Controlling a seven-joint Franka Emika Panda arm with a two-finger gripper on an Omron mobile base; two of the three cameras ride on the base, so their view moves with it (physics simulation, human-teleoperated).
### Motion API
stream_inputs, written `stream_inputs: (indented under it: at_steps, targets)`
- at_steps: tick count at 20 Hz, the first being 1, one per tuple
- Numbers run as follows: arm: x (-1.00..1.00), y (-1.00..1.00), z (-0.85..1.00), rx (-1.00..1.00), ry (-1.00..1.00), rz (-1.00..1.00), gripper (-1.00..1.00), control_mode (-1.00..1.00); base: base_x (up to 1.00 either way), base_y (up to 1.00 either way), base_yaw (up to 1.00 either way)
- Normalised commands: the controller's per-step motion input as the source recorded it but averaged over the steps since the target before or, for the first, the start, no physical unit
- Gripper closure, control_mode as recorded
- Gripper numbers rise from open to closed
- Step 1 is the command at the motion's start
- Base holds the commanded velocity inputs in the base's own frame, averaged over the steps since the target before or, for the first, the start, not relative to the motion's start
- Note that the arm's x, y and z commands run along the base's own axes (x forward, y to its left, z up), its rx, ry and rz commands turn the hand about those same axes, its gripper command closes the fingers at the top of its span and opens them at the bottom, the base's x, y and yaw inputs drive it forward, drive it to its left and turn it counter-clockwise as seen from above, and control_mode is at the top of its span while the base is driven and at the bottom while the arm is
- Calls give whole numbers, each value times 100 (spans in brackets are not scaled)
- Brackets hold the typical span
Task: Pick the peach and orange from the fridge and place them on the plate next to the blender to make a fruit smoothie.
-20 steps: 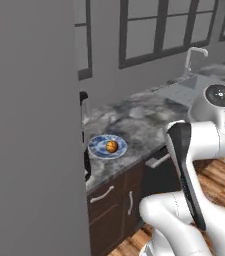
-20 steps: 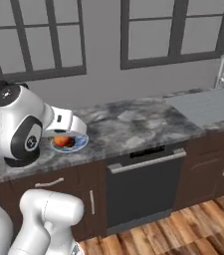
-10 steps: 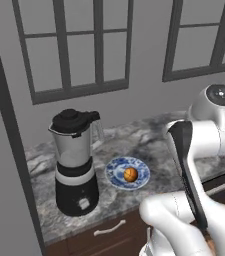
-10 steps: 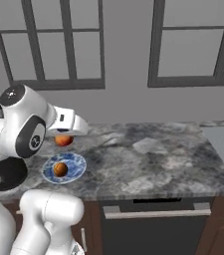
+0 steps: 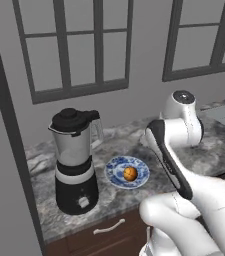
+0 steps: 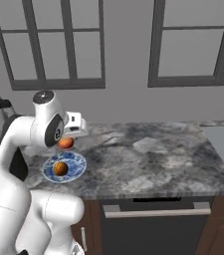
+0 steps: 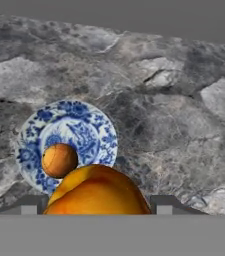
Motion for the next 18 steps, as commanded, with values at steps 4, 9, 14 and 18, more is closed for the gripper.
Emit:
stream_inputs:
  at_steps: [4, 9, 14, 18]
  targets:
    - [97, 70, -93, -8, 40, 0, 100, -100, 0, 0, 0]
    - [40, 33, -56, -2, 38, 7, 100, -100, 0, 0, 0]
    - [47, 23, -65, 0, 9, 4, 100, -100, 0, 0, 0]
    - [74, 29, -59, 0, 0, 0, 100, -100, 0, 0, 0]
